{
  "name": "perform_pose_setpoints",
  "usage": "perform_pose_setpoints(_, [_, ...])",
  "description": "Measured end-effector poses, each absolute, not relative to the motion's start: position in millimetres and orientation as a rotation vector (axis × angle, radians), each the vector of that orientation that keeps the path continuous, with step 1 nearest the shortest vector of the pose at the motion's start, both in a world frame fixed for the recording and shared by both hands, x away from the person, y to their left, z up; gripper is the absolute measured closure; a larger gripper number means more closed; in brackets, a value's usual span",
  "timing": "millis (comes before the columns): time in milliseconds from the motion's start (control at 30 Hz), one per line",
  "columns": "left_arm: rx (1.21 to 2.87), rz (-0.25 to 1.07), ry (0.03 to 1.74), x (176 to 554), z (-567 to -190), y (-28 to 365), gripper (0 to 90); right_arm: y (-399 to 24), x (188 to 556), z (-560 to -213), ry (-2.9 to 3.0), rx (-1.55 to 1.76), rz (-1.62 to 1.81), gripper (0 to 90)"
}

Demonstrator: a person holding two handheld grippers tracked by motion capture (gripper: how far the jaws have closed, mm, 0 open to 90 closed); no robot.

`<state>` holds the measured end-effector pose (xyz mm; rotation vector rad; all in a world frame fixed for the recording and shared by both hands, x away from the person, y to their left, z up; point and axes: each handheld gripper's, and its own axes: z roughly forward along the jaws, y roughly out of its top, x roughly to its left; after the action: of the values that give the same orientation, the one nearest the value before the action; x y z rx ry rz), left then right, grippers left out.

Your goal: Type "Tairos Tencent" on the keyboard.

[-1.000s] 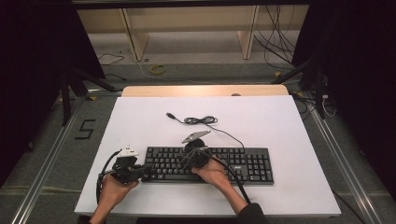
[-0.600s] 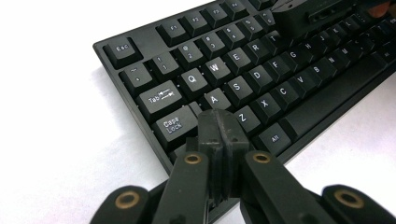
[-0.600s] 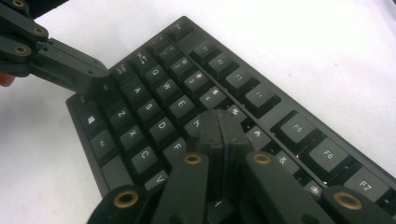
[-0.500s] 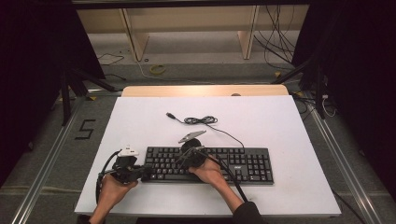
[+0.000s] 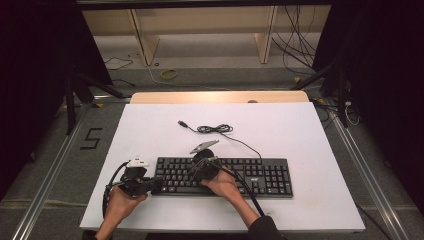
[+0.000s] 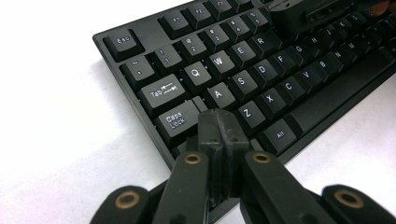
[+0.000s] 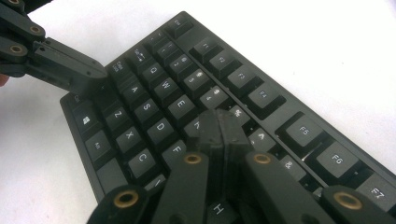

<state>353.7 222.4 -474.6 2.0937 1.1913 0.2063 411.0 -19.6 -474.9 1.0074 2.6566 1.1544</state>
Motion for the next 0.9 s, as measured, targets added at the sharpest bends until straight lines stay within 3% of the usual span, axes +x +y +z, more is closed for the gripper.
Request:
perform_pose_setpoints(600, [2.077, 0.206, 1.189, 354, -474, 222, 88.8, -23, 409, -472, 2.643, 1.037, 1.180, 90.0])
perform_pose_setpoints(900, [2.024, 0.199, 1.138, 352, -469, 220, 78.5, -36, 406, -459, 2.590, 1.039, 1.265, 82.6])
